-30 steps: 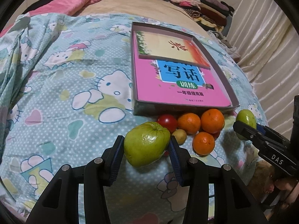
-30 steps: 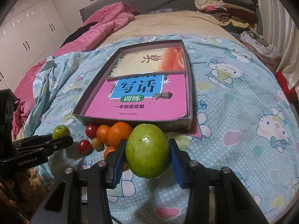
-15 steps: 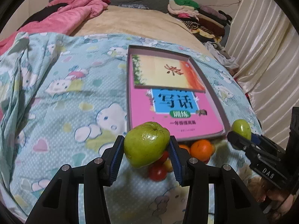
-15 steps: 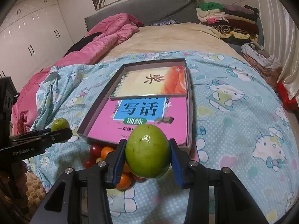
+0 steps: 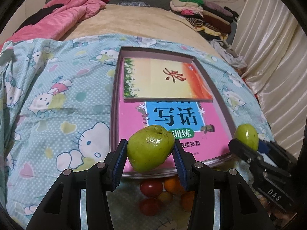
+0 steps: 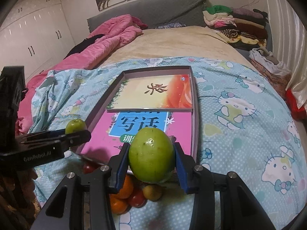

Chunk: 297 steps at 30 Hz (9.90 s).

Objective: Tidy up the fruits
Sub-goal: 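Lift the green fruits with both tools and carry them over the pink workbook, then lower both green fruits onto the workbook and open both tools, then move the left tool to a red tomato while the right tool approaches a mandarin orange, then close the left tool on the red tomato while the right tool grasps the mandarin orange, then lift the tomato and orange with both tools and carry them over the workbook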

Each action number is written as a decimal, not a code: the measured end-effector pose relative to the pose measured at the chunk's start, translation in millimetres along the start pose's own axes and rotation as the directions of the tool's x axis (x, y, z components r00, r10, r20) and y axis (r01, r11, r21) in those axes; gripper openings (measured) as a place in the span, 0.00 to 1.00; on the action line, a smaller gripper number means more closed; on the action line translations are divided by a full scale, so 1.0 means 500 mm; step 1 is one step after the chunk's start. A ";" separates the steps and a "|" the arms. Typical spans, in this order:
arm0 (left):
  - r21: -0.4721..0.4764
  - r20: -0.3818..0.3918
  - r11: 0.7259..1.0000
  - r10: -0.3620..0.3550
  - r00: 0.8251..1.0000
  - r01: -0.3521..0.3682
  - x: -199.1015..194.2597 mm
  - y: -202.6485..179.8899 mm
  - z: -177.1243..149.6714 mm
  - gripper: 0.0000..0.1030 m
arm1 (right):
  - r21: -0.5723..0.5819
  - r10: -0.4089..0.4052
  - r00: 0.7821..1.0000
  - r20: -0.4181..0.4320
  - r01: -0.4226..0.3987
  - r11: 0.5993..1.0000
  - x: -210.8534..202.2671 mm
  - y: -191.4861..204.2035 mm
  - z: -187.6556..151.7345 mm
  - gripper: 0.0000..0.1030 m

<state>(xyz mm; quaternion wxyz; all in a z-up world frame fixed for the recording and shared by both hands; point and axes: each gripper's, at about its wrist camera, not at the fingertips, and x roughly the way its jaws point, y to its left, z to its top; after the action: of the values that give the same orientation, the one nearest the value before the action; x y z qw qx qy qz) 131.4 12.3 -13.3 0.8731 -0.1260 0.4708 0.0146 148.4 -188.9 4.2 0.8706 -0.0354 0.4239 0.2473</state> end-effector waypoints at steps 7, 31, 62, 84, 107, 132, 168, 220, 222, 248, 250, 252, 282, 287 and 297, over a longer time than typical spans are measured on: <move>0.030 -0.026 0.999 0.013 1.000 -0.012 0.034 -0.001 -0.003 0.47 | -0.018 -0.010 1.000 -0.017 0.009 1.000 0.029 -0.009 0.004 0.43; 0.056 -0.056 0.998 0.031 0.998 -0.028 0.069 -0.002 -0.017 0.47 | -0.115 -0.091 0.994 -0.055 0.084 0.990 0.094 -0.004 -0.017 0.44; 0.043 -0.036 0.999 0.023 0.999 -0.021 0.058 -0.001 -0.017 0.48 | -0.037 -0.071 0.995 0.064 0.073 0.997 0.049 -0.026 -0.006 0.60; 0.029 0.119 1.000 -0.010 0.993 0.006 -0.050 0.013 -0.010 0.76 | -0.017 -0.027 0.986 0.164 0.030 0.999 -0.010 -0.017 -0.005 0.80; -0.032 0.081 0.999 0.022 0.996 -0.019 -0.087 0.067 -0.059 0.80 | -0.046 -0.006 0.985 0.172 0.014 0.999 -0.048 0.018 -0.030 0.88; 0.028 -0.028 1.000 0.014 1.000 -0.013 -0.078 0.043 -0.123 0.80 | -0.104 -0.007 0.997 0.077 0.015 0.994 -0.043 0.060 -0.069 0.88; 0.101 -0.172 0.993 -0.050 0.984 0.068 0.009 0.008 -0.161 0.47 | -0.162 0.042 0.995 -0.095 -0.057 0.985 0.024 0.084 -0.098 0.66; 0.090 -0.163 0.990 -0.097 0.982 0.113 0.015 0.016 -0.154 0.29 | -0.239 0.096 0.987 -0.130 -0.125 0.963 0.055 0.108 -0.100 0.38; 0.089 -0.158 0.990 -0.097 0.983 0.113 0.010 0.017 -0.154 0.29 | -0.235 0.098 0.987 -0.130 -0.127 0.964 0.054 0.107 -0.100 0.38; 0.080 -0.069 0.992 -0.091 0.993 0.096 -0.050 0.018 -0.138 0.28 | -0.246 0.143 0.987 -0.069 -0.156 0.957 0.016 0.117 -0.093 0.38; 0.078 -0.066 0.992 -0.092 0.994 0.097 -0.052 0.017 -0.136 0.28 | -0.244 0.145 0.987 -0.062 -0.156 0.957 0.014 0.116 -0.091 0.38; 0.078 -0.061 0.992 -0.091 0.994 0.096 -0.054 0.016 -0.134 0.28 | -0.244 0.145 0.988 -0.054 -0.153 0.958 0.011 0.116 -0.090 0.38; 0.084 0.039 0.993 -0.088 0.995 0.085 -0.096 -0.019 -0.083 0.28 | -0.163 0.128 0.988 0.085 -0.113 0.980 -0.033 0.072 -0.059 0.38; 0.083 0.048 0.993 -0.091 0.995 0.087 -0.096 -0.024 -0.074 0.28 | -0.144 0.113 0.988 0.104 -0.098 0.985 -0.037 0.062 -0.053 0.38; 0.081 0.053 0.993 -0.092 0.994 0.087 -0.083 -0.032 -0.057 0.28 | -0.118 0.087 0.989 0.118 -0.074 0.990 -0.038 0.046 -0.047 0.38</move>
<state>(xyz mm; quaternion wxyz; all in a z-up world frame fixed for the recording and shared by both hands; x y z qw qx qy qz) 87.2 -5.7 9.3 0.8902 -0.1121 0.4399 -0.0397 111.0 -182.8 6.7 0.8810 -0.0521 0.3558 0.3076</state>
